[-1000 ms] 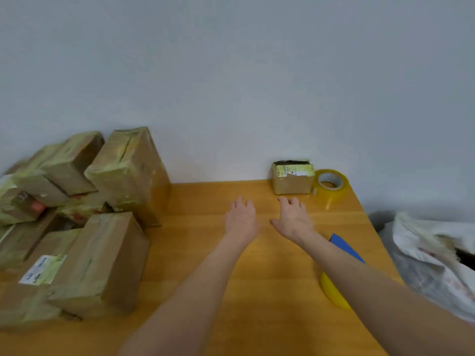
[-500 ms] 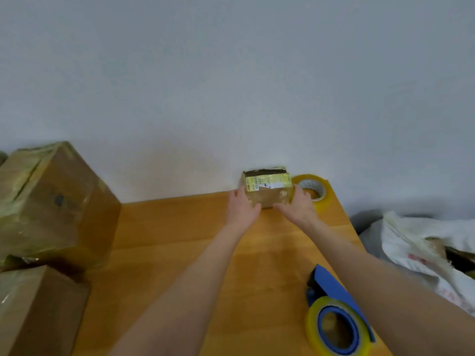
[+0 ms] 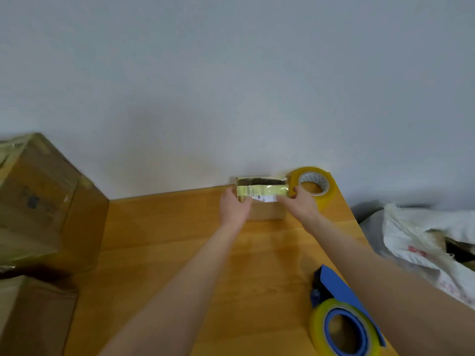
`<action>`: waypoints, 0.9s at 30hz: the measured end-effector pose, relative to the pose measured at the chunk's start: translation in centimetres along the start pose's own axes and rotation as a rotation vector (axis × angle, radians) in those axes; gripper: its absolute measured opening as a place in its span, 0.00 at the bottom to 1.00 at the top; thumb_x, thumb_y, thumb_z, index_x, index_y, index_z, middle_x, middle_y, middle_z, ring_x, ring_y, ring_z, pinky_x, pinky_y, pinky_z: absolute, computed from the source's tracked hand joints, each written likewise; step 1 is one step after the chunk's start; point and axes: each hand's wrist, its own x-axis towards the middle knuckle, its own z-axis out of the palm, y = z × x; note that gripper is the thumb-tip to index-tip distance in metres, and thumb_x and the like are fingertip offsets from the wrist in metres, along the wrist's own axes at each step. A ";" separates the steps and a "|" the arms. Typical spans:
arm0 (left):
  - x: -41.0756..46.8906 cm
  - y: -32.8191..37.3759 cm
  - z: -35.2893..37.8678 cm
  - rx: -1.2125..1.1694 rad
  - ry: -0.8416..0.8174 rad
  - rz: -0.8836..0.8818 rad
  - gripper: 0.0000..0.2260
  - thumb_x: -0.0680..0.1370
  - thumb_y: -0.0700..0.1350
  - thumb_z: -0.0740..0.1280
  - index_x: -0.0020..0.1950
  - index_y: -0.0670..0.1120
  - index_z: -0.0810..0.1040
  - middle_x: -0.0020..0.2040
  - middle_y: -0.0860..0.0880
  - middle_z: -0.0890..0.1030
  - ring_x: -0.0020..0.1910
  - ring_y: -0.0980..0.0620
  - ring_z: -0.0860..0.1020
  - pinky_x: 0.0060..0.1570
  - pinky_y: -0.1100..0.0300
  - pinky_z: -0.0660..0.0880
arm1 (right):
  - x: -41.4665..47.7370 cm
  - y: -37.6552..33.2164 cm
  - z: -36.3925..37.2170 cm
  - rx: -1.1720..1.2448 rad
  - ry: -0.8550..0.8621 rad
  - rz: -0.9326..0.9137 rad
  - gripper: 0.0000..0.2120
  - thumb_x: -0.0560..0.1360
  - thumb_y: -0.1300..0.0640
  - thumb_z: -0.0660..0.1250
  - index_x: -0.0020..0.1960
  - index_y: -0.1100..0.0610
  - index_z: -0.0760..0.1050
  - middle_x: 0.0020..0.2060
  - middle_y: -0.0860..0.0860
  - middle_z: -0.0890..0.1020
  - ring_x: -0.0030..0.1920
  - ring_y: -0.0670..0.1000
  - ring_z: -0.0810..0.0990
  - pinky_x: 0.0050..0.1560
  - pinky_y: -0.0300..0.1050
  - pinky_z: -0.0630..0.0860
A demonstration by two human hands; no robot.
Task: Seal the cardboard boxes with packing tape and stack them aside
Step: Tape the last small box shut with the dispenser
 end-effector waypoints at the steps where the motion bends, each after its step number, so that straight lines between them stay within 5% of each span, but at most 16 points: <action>1: -0.6 -0.5 -0.4 0.036 0.008 -0.025 0.28 0.77 0.49 0.68 0.74 0.43 0.63 0.69 0.44 0.70 0.62 0.45 0.74 0.61 0.51 0.74 | -0.9 0.4 0.2 -0.035 -0.011 -0.007 0.32 0.76 0.47 0.69 0.73 0.61 0.65 0.67 0.56 0.74 0.66 0.57 0.73 0.62 0.50 0.73; 10: -11.9 -6.7 -2.5 0.083 0.035 -0.039 0.39 0.74 0.53 0.72 0.78 0.51 0.53 0.74 0.45 0.65 0.68 0.46 0.69 0.65 0.48 0.70 | -10.9 4.5 0.6 -0.333 -0.154 -0.068 0.25 0.72 0.43 0.71 0.61 0.56 0.71 0.47 0.49 0.77 0.47 0.50 0.77 0.46 0.47 0.77; 16: -21.6 -10.0 -2.5 0.158 0.090 0.048 0.42 0.74 0.54 0.71 0.78 0.60 0.45 0.70 0.52 0.71 0.62 0.49 0.75 0.57 0.48 0.76 | -17.6 7.9 -0.8 -0.457 -0.245 -0.165 0.28 0.71 0.40 0.72 0.63 0.55 0.69 0.45 0.49 0.78 0.43 0.50 0.79 0.41 0.47 0.79; 22: -26.5 -12.2 -1.8 0.436 0.070 0.179 0.29 0.77 0.58 0.64 0.76 0.62 0.56 0.69 0.51 0.69 0.62 0.53 0.72 0.53 0.56 0.77 | -22.0 10.9 -2.2 -0.556 -0.256 -0.325 0.39 0.75 0.43 0.69 0.76 0.48 0.51 0.31 0.48 0.75 0.28 0.47 0.73 0.24 0.41 0.67; 24: -27.1 -12.7 -1.7 0.486 0.054 0.223 0.26 0.79 0.58 0.61 0.76 0.59 0.58 0.73 0.50 0.63 0.65 0.53 0.70 0.54 0.56 0.77 | -23.0 11.3 -2.3 -0.696 -0.267 -0.451 0.36 0.79 0.43 0.62 0.78 0.44 0.45 0.34 0.49 0.76 0.29 0.49 0.73 0.24 0.41 0.64; 27: -27.1 -13.0 -1.7 0.653 0.066 0.282 0.26 0.81 0.58 0.57 0.77 0.55 0.57 0.77 0.48 0.56 0.69 0.50 0.65 0.62 0.55 0.73 | -23.5 11.6 -2.0 -0.839 -0.261 -0.513 0.27 0.82 0.42 0.52 0.79 0.44 0.49 0.55 0.53 0.77 0.42 0.53 0.77 0.31 0.44 0.70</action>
